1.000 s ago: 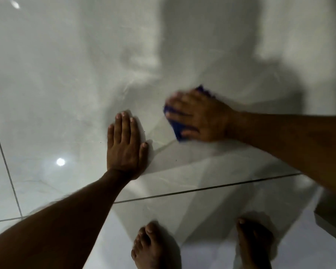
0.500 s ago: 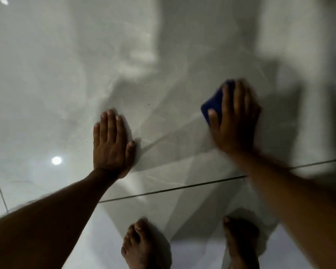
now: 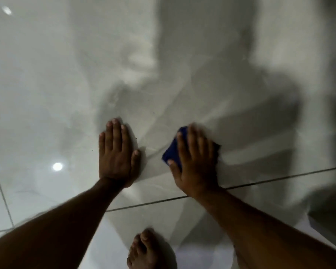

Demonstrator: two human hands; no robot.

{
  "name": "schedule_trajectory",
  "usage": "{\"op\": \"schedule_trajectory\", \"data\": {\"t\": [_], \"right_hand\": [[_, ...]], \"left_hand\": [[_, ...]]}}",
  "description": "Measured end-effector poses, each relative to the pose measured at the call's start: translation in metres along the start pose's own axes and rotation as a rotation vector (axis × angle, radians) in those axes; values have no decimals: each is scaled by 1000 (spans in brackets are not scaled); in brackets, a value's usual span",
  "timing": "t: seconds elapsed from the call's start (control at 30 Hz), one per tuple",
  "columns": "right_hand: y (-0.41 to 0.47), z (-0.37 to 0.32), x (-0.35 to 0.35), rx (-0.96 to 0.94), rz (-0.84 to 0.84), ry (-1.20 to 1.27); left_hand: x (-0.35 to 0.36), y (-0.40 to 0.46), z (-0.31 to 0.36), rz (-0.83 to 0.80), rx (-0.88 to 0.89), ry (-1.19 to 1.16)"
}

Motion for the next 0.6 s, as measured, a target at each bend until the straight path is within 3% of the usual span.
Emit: {"op": "schedule_trajectory", "data": {"t": [0.07, 0.17, 0.23, 0.33, 0.4, 0.47, 0.53, 0.6], "right_hand": [[36, -31, 2, -198, 8, 3], [128, -80, -1, -146, 93, -12], [142, -99, 5, -159, 85, -37], [55, -70, 15, -388, -4, -113], [-16, -38, 14, -620, -162, -199], [-14, -20, 14, -815, -228, -217], [48, -40, 11, -773, -136, -209], [127, -78, 5, -523, -4, -162]], "left_hand": [[1, 1, -2, -5, -11, -1], [3, 0, -5, -29, -19, -1], [2, 0, -6, -33, -22, -9], [-3, 3, -4, -27, -23, -32], [-3, 1, -3, -33, -19, -32], [1, -2, -6, -29, -12, -31], [4, -1, -9, -7, -4, -22], [5, -1, -8, -5, -4, -28]]}}
Point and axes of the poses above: each hand's wrist, its own y-axis towards the middle knuckle, its own x-axis out of the palm, z = x × y, the point moved 5 cm from there along y, towards the middle knuckle, and after that the axes turned 4 degrees about x, right-handed, at the moved point
